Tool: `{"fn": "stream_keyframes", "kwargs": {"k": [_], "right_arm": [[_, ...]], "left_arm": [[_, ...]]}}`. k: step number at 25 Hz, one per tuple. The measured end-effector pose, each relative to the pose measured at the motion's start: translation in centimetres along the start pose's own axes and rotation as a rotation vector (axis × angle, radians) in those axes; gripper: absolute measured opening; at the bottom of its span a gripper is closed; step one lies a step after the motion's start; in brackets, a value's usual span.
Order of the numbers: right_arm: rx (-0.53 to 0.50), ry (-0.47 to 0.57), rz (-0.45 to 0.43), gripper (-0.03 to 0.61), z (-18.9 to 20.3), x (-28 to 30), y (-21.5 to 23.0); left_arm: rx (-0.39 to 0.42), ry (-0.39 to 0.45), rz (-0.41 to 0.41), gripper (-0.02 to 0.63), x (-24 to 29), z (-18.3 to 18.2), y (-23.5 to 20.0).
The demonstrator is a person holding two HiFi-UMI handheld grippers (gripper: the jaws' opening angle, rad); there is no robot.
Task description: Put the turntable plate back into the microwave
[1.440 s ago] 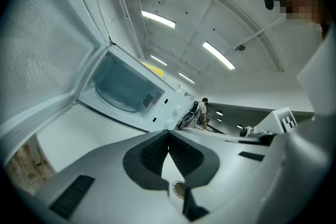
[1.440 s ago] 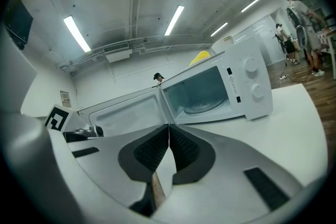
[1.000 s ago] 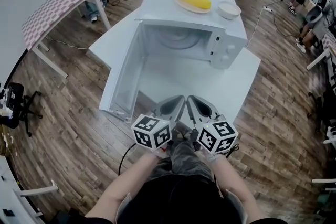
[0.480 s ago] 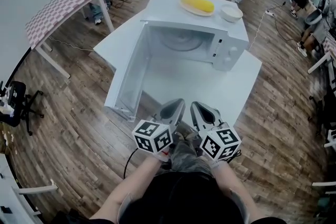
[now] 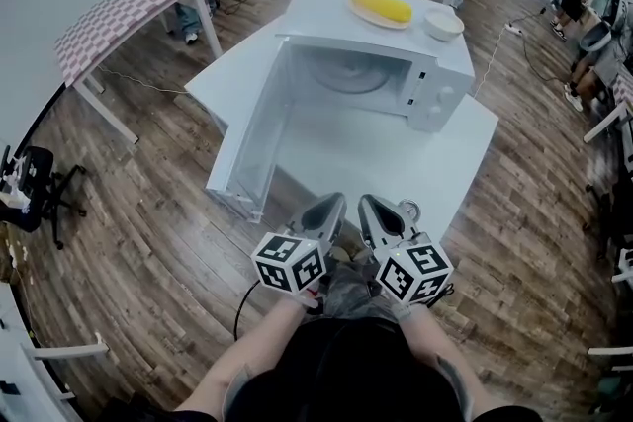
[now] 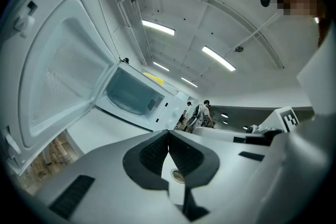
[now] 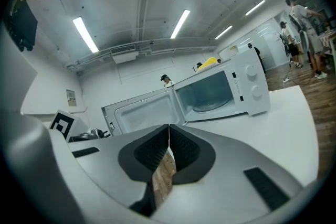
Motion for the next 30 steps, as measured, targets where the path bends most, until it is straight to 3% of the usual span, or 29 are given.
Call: {"fn": "stream_keyframes", "kwargs": {"k": [18, 30], "right_arm": [[0.042, -0.003, 0.058, 0.023, 1.1, -1.6, 0.6], [0.042, -0.031, 0.058, 0.023, 1.6, -0.8, 0.9]], "left_arm": [[-0.04, -0.037, 0.042, 0.014, 0.2, 1.8, 0.6], [-0.089, -0.038, -0.003, 0.014, 0.2, 2.2, -0.8]]}}
Point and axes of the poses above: the fingertips, and each gripper's own axes: x forward along the fingers, y to its right, z out of its underside, the point moved 10 cm from there along -x, backward along the fingers, and after that the axes turned 2 degrees about z, right-handed, at the moved point
